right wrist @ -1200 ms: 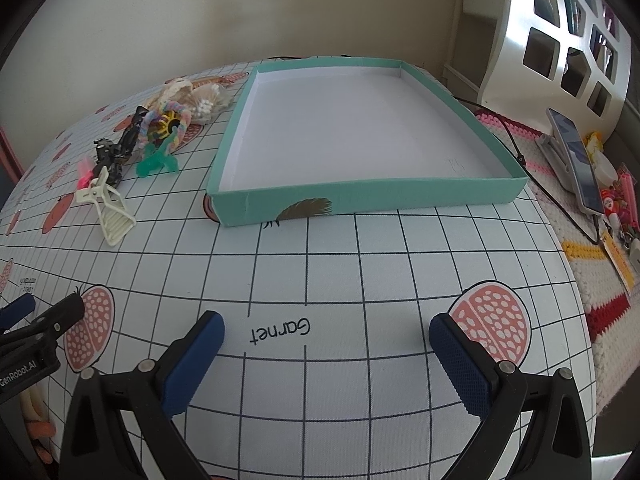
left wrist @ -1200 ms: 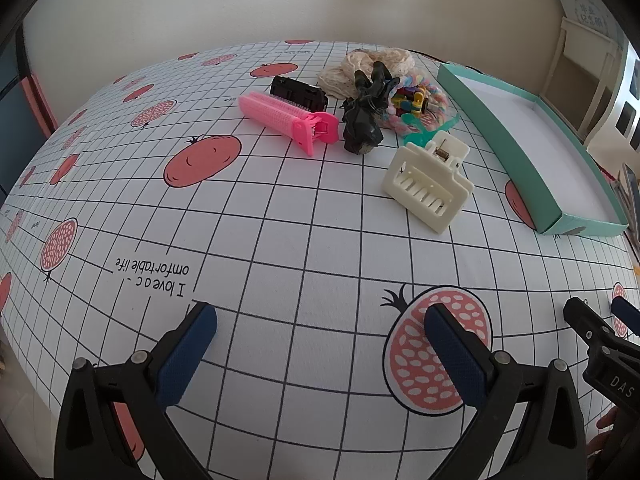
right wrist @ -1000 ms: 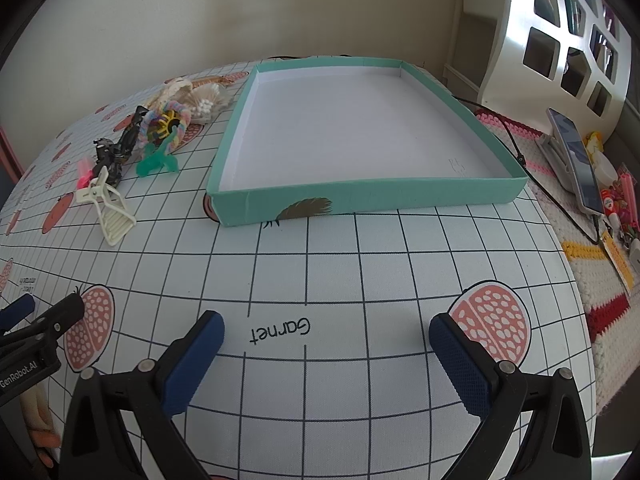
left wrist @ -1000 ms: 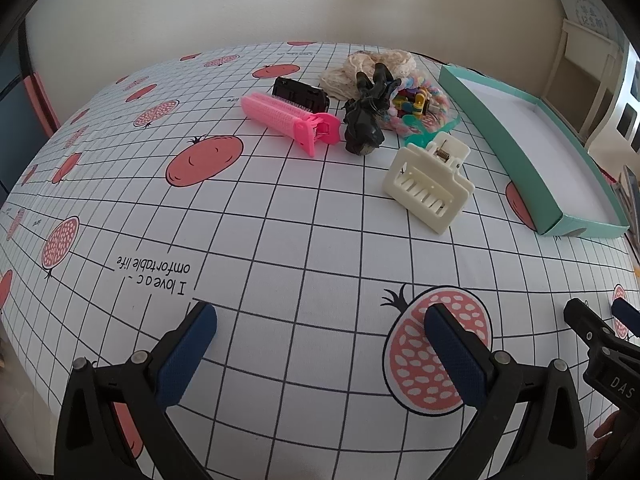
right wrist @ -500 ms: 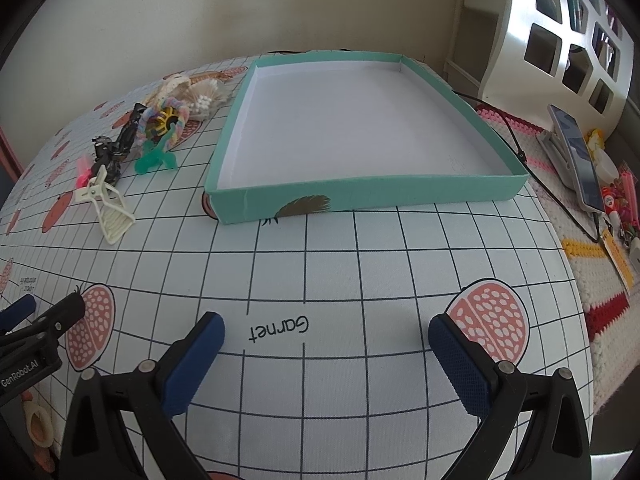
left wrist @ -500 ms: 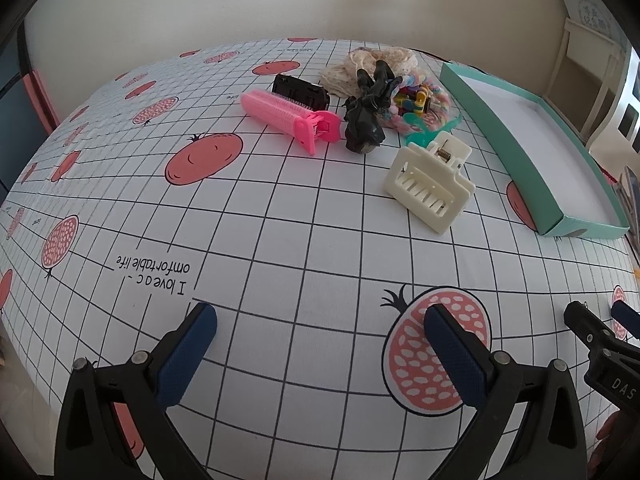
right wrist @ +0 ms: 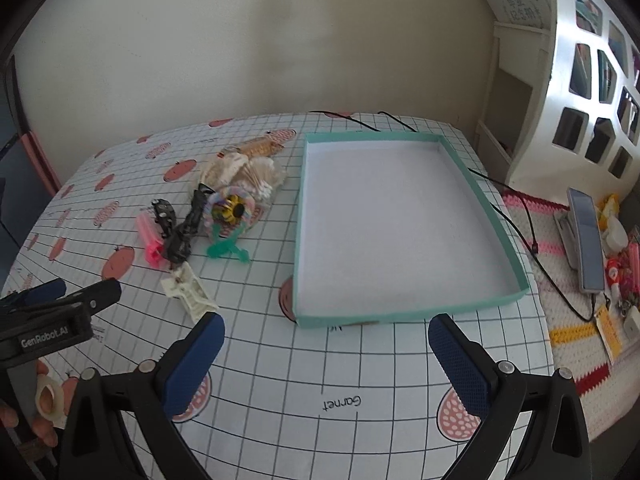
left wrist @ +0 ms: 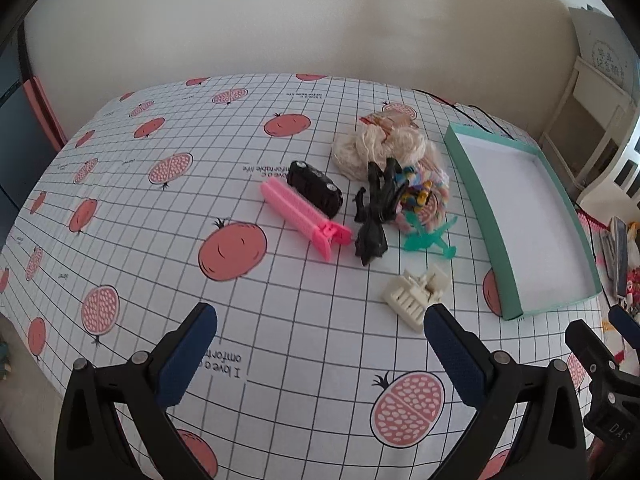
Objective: Organize objects
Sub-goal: 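Move both tools toward the pile of small items beside the teal tray, then grasp the white plastic clip with the right tool while the left tool grasps the pink hair roller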
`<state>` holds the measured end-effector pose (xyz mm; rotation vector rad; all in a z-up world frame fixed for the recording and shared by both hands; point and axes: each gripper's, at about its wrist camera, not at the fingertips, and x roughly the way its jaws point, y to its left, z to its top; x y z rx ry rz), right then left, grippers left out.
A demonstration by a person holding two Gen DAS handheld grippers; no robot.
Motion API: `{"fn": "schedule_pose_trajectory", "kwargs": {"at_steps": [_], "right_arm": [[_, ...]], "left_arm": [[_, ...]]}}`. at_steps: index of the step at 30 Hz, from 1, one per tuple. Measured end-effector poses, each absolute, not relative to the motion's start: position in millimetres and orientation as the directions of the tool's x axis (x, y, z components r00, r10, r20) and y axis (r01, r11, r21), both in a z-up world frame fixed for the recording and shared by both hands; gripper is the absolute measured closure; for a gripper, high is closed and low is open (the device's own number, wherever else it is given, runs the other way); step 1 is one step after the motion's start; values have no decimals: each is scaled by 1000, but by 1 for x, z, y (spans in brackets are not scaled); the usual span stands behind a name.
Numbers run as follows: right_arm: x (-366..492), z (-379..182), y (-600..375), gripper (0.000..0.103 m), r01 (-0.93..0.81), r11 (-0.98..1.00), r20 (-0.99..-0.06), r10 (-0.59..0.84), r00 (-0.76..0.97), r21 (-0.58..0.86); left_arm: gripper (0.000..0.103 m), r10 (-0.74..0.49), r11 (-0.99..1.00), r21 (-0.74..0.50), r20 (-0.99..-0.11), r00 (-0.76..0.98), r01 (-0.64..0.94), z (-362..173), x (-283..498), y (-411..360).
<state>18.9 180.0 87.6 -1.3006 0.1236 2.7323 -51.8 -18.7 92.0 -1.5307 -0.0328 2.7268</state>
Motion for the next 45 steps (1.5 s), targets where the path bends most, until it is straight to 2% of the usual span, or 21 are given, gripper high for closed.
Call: {"fn": "schedule_pose_trajectory", "kwargs": {"at_steps": [5, 11, 26, 29, 34, 37, 42, 44, 45], "right_arm": [[-3, 102, 165, 0, -80, -997, -787, 54, -614, -6], [-29, 98, 146, 0, -3, -1000, -810, 7, -587, -6], [-78, 50, 99, 2, 170, -985, -885, -82, -458, 4], [-84, 39, 99, 6, 184, -982, -897, -107, -428, 29], [-87, 21, 96, 9, 183, -981, -913, -137, -384, 70], [-86, 14, 93, 12, 190, -980, -921, -130, -367, 63], [-88, 5, 87, 15, 204, -978, -929, -123, -349, 53], [-90, 2, 87, 16, 198, -979, -931, -122, -343, 56], [-90, 1, 87, 16, 195, -979, -932, -123, -341, 57]], "left_arm": [[0, 18, -999, -39, -868, -497, 31, 107, -81, -38], [0, 43, -990, -97, -896, -442, 102, 99, -112, -60], [1, 50, -986, -106, -922, -384, 126, 59, -170, -61], [8, 43, -986, -98, -929, -367, 133, 47, -176, -61], [13, 37, -986, -92, -934, -355, 140, 34, -180, -59], [22, 26, -989, -75, -938, -345, 130, 28, -181, -54], [25, 2, -992, -46, -941, -340, 122, 21, -183, -44], [34, -6, -993, -33, -942, -335, 112, 17, -184, -40], [35, -6, -994, -31, -944, -331, 106, 15, -184, -38]]}}
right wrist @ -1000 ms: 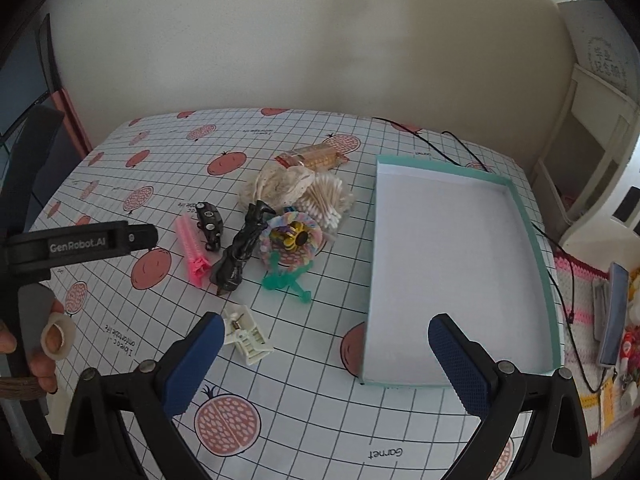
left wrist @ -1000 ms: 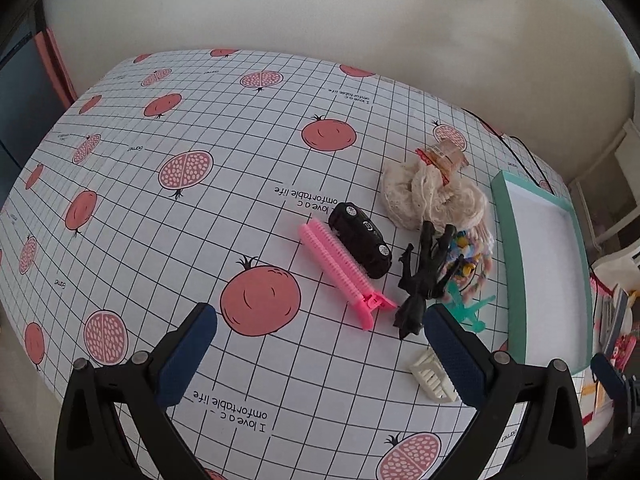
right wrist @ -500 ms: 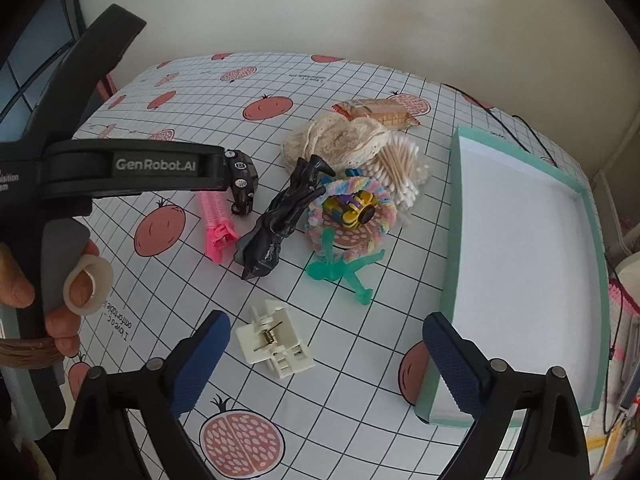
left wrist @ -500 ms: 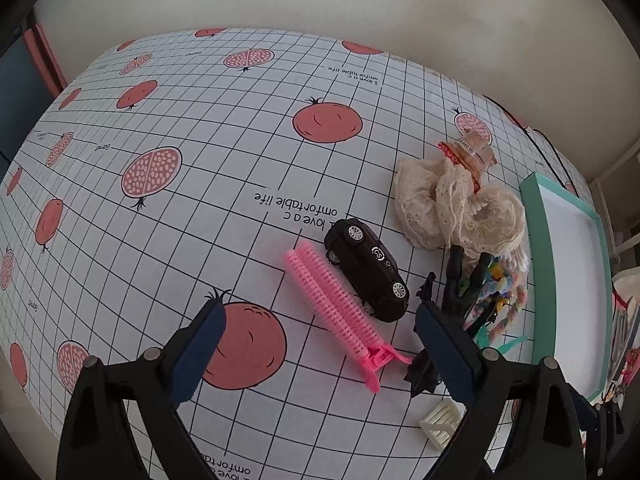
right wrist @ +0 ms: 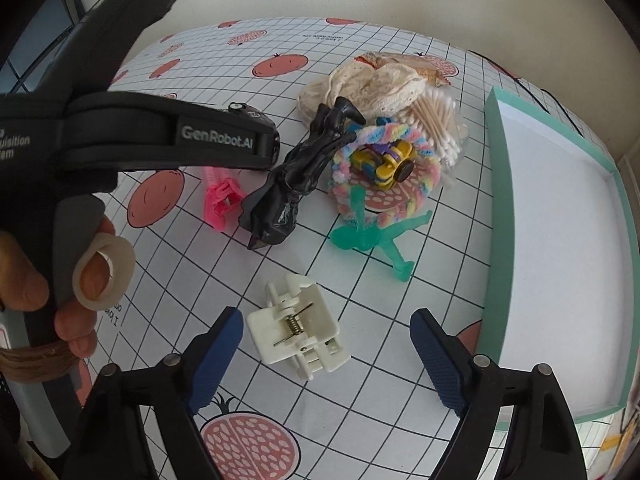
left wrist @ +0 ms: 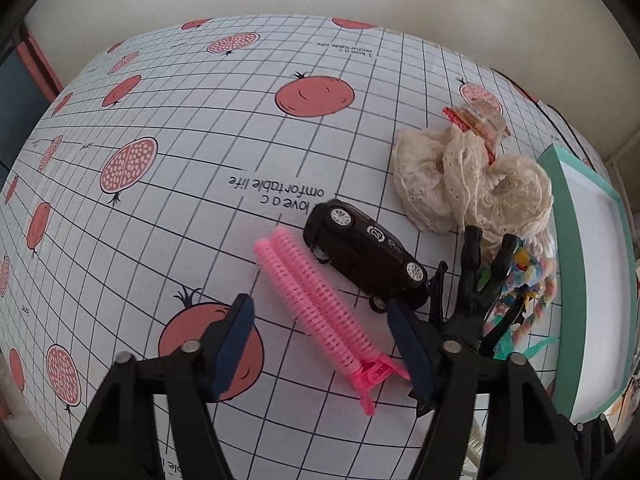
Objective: Organize objects
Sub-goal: 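Grasp the white plastic clip with the right tool while the left tool grasps the pink hair roller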
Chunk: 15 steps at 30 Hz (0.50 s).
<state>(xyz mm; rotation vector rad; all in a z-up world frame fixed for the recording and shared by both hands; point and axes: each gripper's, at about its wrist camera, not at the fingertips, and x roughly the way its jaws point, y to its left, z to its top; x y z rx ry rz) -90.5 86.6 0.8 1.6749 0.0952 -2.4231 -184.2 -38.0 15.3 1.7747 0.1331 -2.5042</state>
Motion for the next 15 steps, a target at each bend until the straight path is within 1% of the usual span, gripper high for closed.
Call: {"fn": "schedule_pose_trajectory", "kwargs": {"at_steps": [6, 8, 15], "right_arm": [[-95, -5, 86, 21, 186, -981, -939, -117, -324, 58], [-96, -8, 87, 25, 185, -981, -943, -112, -314, 55], [-98, -10, 88, 33, 190, -981, -948, -104, -301, 47]], "left_arm": [[44, -8, -996, -20, -943, -331, 82, 12, -184, -30], [51, -17, -998, -5, -943, -331, 67, 12, -184, -28], [59, 7, -998, -27, -953, -302, 65, 12, -182, -37]]}}
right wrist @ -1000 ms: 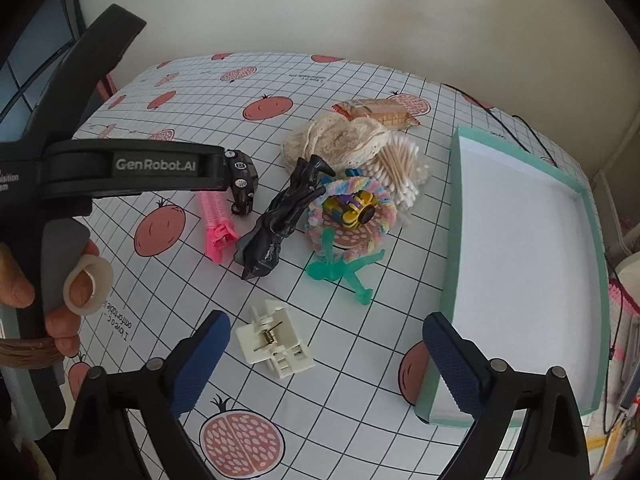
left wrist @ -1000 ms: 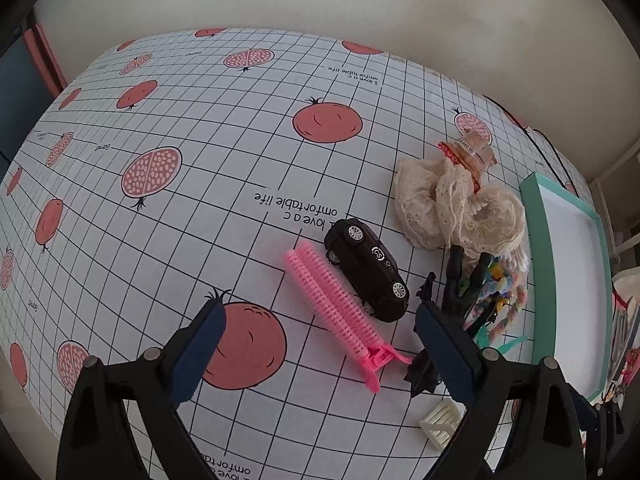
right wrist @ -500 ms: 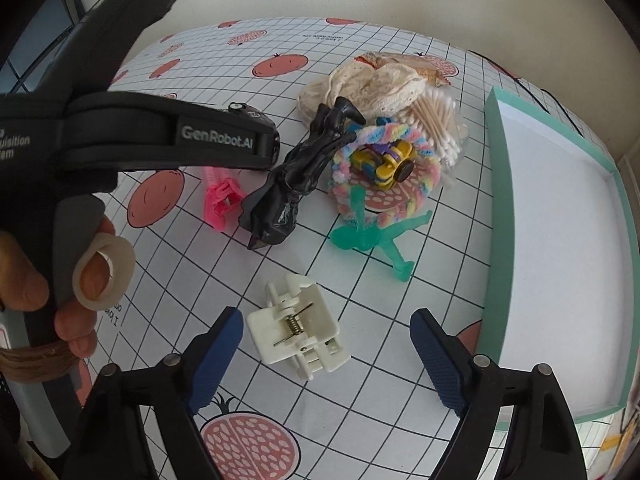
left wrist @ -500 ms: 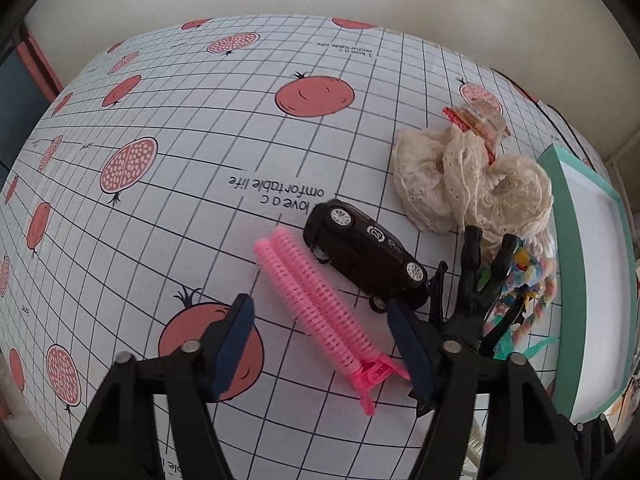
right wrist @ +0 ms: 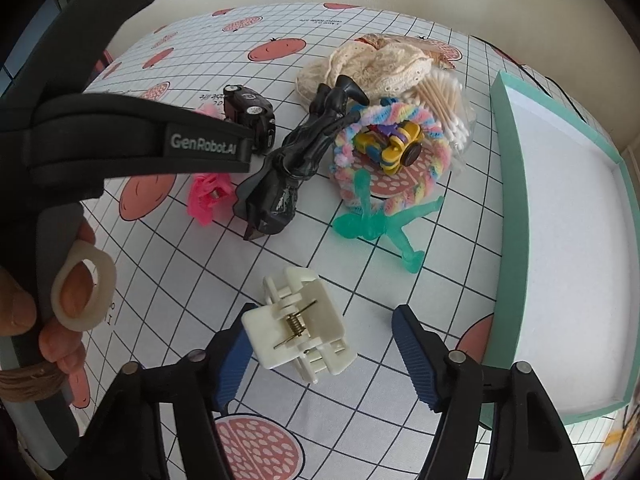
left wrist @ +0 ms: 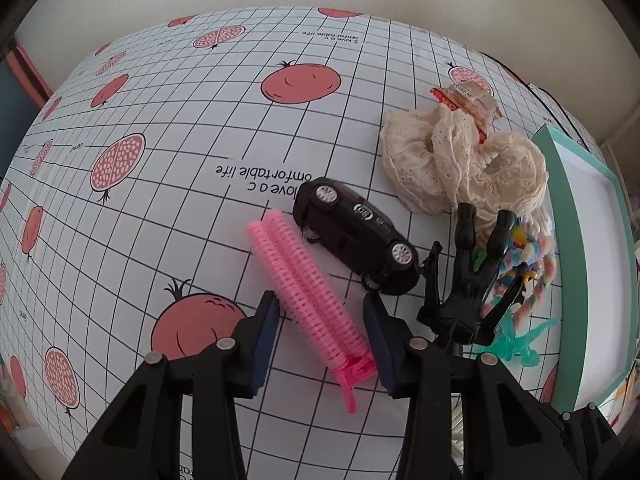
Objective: Organize objects
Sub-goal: 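Grasp the white plastic clip with the right tool while the left tool grasps the pink hair roller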
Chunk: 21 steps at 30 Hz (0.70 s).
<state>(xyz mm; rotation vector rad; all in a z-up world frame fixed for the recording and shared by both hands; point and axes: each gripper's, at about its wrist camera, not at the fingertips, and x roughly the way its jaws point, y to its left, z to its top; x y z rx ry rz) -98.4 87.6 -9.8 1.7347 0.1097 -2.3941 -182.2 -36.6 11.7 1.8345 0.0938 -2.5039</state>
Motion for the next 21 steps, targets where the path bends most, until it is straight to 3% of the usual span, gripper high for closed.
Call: {"fn": "schedule_pose_trajectory", "kwargs": {"at_steps": [9, 16, 21], "right_arm": [[-110, -11, 84, 39, 175, -985, -961, -45, -272, -3], [-118, -8, 94, 67, 134, -990, -966, -65, -249, 32], [-123, -7, 101, 68, 118, -991, -970, -80, -230, 54]], "left_arm": [[68, -21, -999, 6, -960, -280, 53, 12, -177, -41], [74, -21, -998, 5, -963, -269, 58, 13, -172, -50], [74, -28, -998, 13, -965, -262, 57, 14, -169, -54]]}}
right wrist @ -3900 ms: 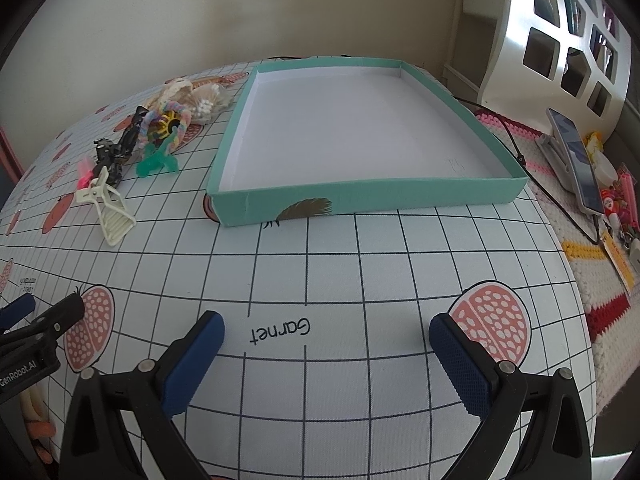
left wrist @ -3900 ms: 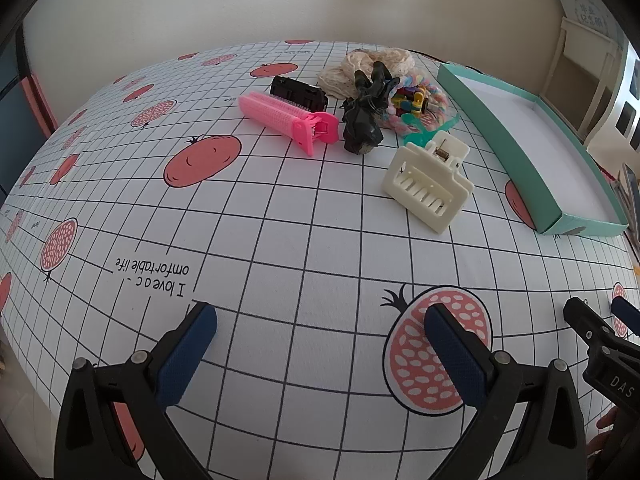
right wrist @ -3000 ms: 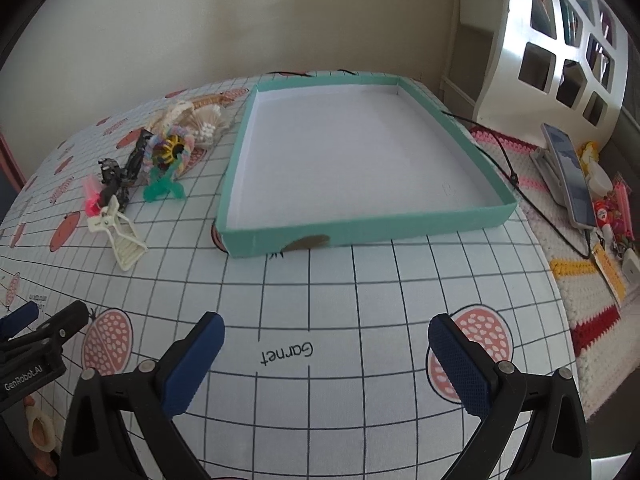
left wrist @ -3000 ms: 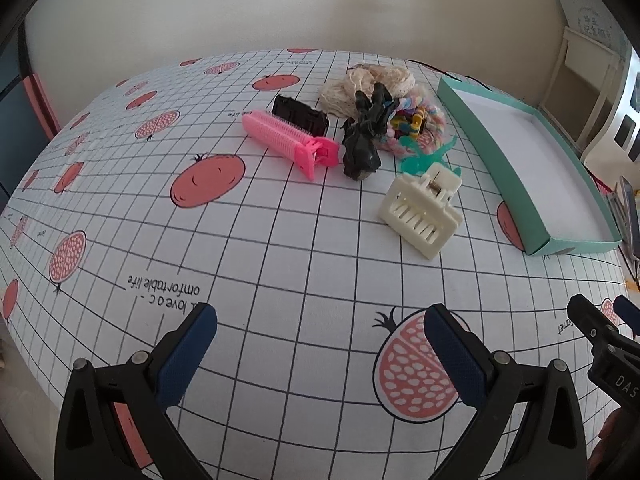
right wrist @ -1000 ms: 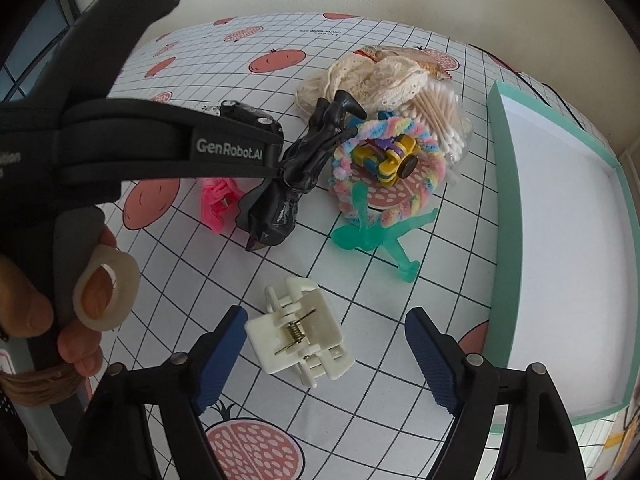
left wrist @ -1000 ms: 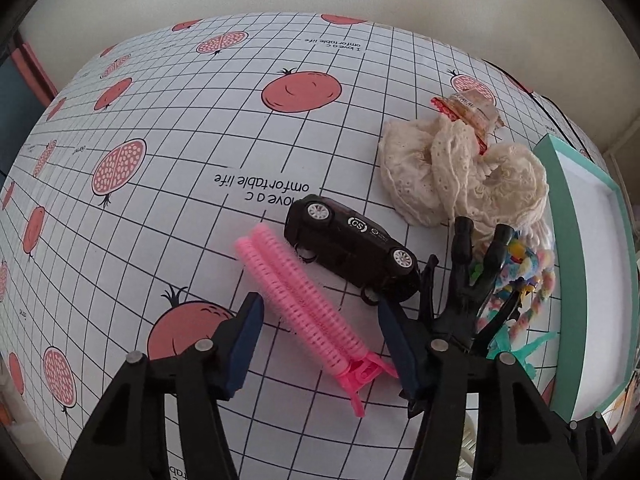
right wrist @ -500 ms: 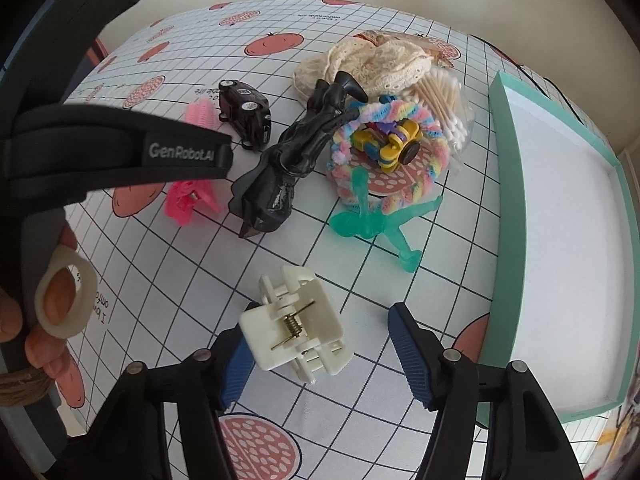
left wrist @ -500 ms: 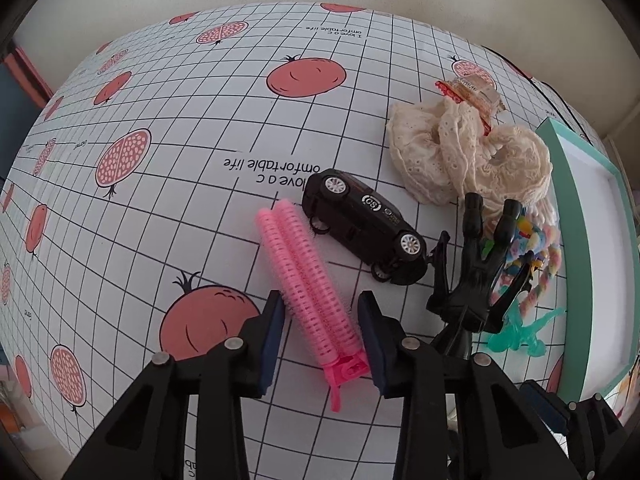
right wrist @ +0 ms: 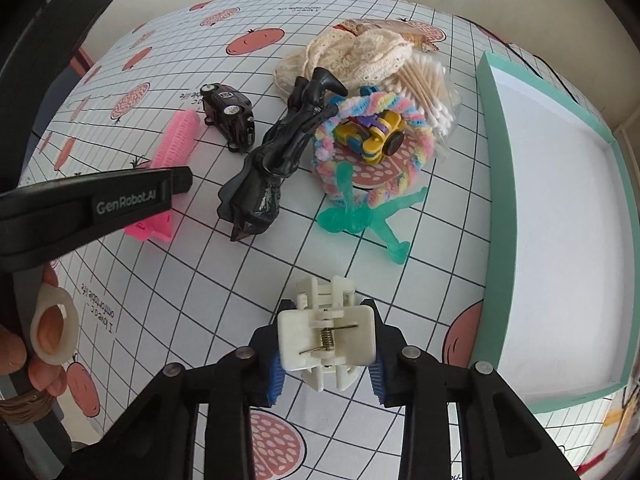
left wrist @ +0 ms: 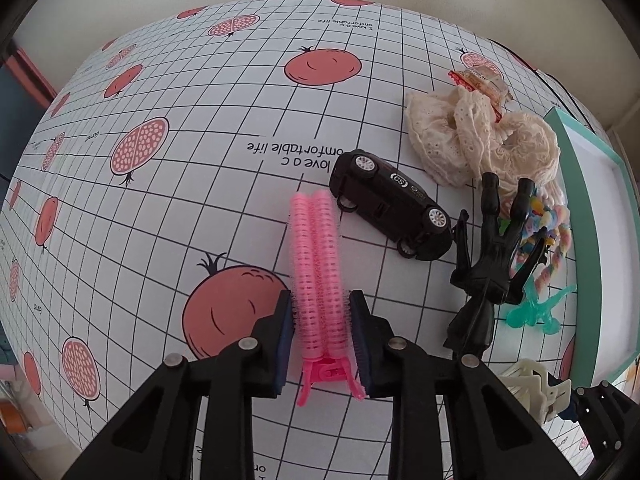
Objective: Organize objects
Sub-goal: 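Grasp the white plastic clip with the right tool while the left tool grasps the pink hair roller, then carry the pink roller in the left tool while the right tool carries the white clip into the tray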
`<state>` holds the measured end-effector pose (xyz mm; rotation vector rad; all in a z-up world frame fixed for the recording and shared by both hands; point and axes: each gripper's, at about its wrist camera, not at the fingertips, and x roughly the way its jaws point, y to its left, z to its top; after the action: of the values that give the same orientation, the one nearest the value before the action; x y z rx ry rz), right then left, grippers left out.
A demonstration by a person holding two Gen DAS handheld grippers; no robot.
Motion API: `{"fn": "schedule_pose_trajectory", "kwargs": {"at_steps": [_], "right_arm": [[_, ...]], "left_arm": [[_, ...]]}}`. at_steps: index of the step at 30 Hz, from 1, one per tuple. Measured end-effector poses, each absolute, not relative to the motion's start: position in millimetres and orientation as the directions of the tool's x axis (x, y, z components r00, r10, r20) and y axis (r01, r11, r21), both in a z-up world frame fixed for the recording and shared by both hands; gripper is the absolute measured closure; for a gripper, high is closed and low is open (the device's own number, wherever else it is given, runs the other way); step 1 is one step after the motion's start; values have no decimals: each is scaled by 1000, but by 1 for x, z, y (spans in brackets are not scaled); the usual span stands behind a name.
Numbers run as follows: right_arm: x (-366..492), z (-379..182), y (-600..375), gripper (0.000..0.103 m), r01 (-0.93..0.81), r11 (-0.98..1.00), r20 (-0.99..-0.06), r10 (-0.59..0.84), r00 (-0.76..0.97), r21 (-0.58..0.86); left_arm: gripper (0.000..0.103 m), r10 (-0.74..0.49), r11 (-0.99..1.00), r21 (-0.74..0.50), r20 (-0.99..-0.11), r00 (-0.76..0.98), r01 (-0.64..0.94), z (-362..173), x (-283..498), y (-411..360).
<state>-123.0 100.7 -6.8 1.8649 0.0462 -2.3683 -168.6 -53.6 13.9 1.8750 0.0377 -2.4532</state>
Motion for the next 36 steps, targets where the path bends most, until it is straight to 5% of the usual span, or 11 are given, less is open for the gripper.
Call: {"fn": "schedule_pose_trajectory", "kwargs": {"at_steps": [19, 36], "right_arm": [[-81, 22, 141, 68, 108, -980, -921, -192, -340, 165], [-64, 67, 225, 68, -100, -974, -802, -108, -587, 204]], "left_arm": [[75, -29, -990, -16, -950, -310, 144, 41, -150, -67], [75, 15, -993, -70, -870, -493, 94, 83, -150, -15]]}}
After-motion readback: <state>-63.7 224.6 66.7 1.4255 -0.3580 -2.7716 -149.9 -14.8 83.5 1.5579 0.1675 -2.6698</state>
